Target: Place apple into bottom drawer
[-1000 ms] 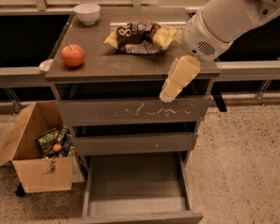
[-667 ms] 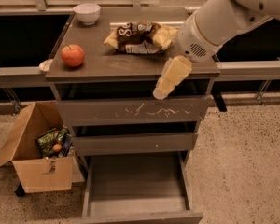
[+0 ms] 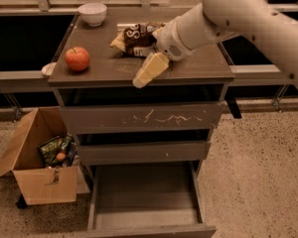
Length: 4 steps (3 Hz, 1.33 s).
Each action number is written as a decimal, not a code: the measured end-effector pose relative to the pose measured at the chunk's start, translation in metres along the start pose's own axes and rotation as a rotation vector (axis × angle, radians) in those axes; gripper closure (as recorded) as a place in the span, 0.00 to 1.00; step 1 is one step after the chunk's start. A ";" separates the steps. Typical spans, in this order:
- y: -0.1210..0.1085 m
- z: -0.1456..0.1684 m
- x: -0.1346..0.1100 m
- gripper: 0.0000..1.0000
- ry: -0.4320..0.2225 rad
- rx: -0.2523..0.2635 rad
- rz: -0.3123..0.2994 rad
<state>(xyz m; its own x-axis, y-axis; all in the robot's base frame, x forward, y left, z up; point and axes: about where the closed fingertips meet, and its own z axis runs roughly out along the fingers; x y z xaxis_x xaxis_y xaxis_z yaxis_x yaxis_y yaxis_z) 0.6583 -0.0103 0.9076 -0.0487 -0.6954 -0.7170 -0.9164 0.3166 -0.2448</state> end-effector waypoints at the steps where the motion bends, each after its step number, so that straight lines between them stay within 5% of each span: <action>1: -0.038 0.051 -0.017 0.00 -0.129 -0.021 -0.002; 2: -0.042 0.060 -0.019 0.00 -0.136 -0.020 0.007; 4: -0.063 0.132 -0.054 0.00 -0.186 -0.023 -0.011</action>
Offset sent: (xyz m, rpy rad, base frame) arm 0.0407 0.0307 -0.0091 0.0915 -0.0210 0.0479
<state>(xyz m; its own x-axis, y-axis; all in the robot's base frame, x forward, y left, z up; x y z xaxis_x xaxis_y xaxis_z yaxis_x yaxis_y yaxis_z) 0.7712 0.0929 0.8757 0.0341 -0.5666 -0.8233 -0.9253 0.2934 -0.2403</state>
